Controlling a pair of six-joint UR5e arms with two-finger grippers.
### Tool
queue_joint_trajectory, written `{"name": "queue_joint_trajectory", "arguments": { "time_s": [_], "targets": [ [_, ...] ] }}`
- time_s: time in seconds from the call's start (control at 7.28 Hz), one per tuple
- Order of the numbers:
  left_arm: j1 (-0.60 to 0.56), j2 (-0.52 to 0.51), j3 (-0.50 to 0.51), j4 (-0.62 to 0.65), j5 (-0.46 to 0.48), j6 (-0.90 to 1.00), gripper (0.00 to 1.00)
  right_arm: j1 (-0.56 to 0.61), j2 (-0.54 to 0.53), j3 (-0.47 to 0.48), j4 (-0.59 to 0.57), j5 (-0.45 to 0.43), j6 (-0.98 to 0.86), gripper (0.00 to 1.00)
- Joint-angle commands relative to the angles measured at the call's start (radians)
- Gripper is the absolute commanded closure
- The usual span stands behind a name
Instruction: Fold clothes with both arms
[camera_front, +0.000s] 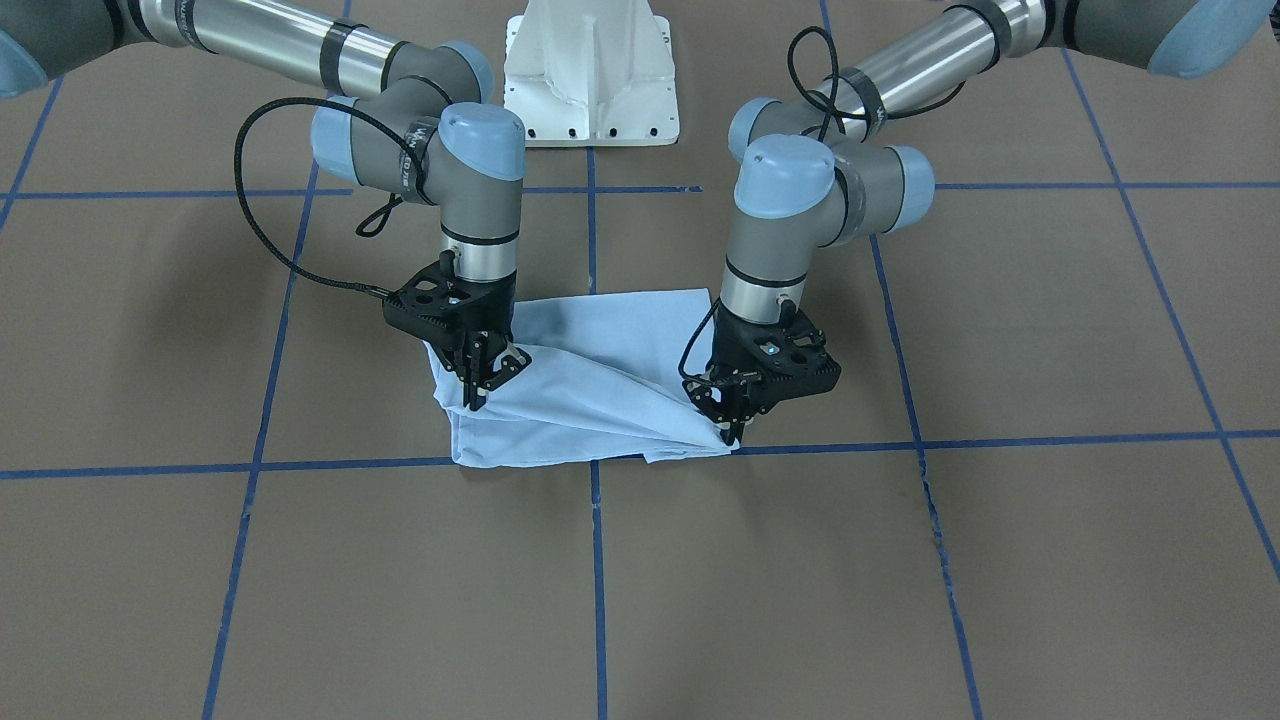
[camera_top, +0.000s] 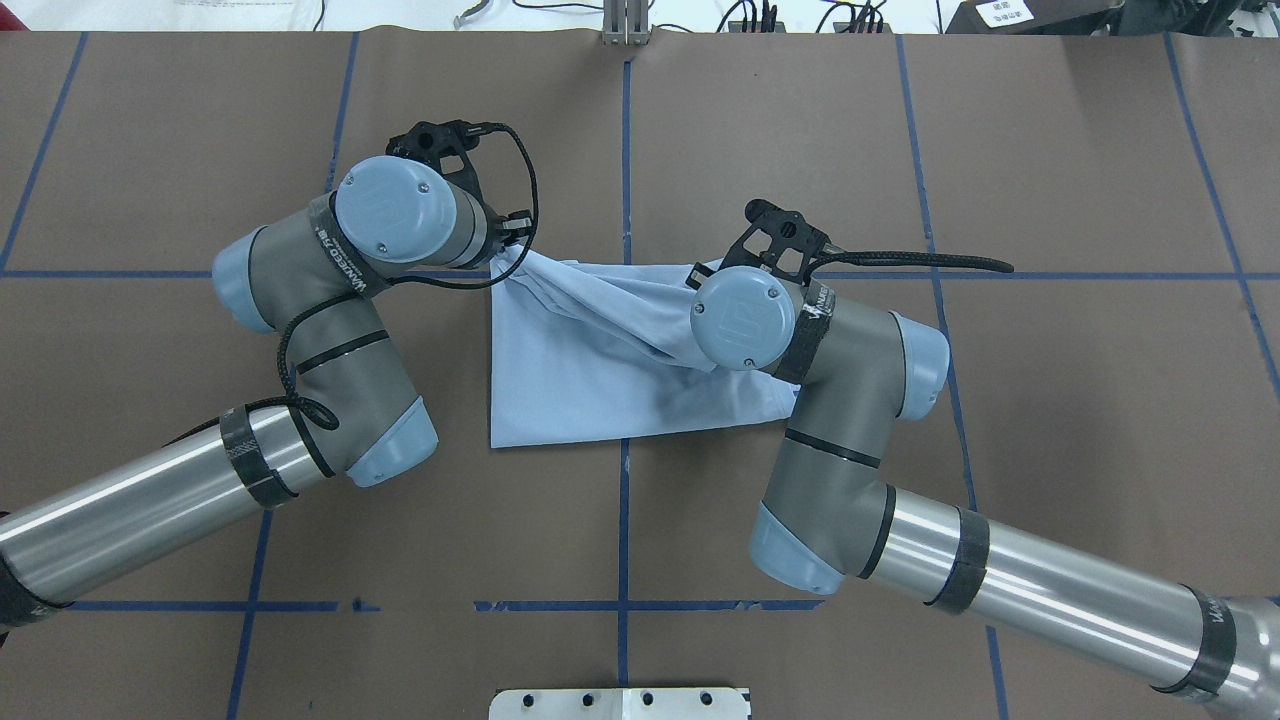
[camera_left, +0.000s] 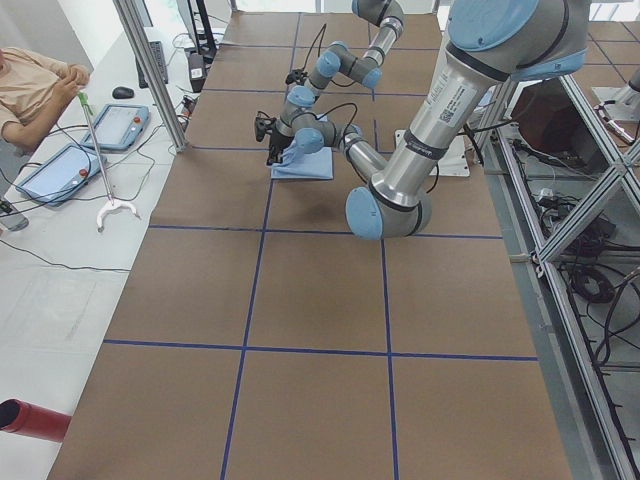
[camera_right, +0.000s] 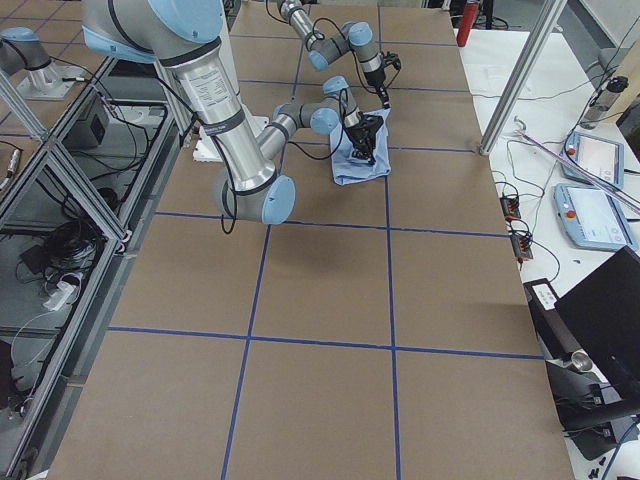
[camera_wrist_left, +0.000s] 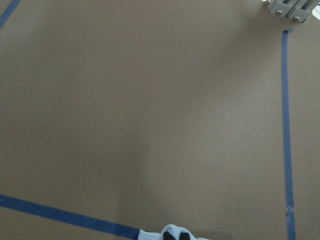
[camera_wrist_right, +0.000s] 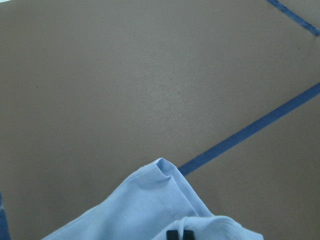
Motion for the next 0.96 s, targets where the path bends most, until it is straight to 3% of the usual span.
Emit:
{"name": "queue_joint_trajectory", "arguments": {
  "time_s": [0.0,0.14,0.27,0.41,0.55,0.82],
  "targets": [
    [0.001,-0.003,0.039,-0.014,0.0,0.025,1.0,0.003,0.001,-0.003,0.001,-0.003,-0.072,0.01],
    [0.004,0.003,0.039,-0.014,-0.001,0.059,0.33,0.007,0.002,0.002,0.005,0.0,-0.089,0.0],
    [0.0,0.008,0.026,-0.02,-0.006,0.115,0.0,0.024,0.005,0.012,0.005,0.003,-0.109,0.0],
    [-0.008,0.028,-0.037,-0.028,-0.013,0.161,0.0,0.042,0.013,0.038,0.005,0.062,-0.158,0.0],
    [-0.025,0.054,-0.075,-0.03,-0.08,0.209,0.0,0.042,0.031,0.057,0.0,0.088,-0.193,0.0],
    [-0.033,0.092,-0.131,-0.028,-0.107,0.211,0.0,-0.023,0.07,0.045,-0.009,0.064,-0.261,0.0]
  ]
}}
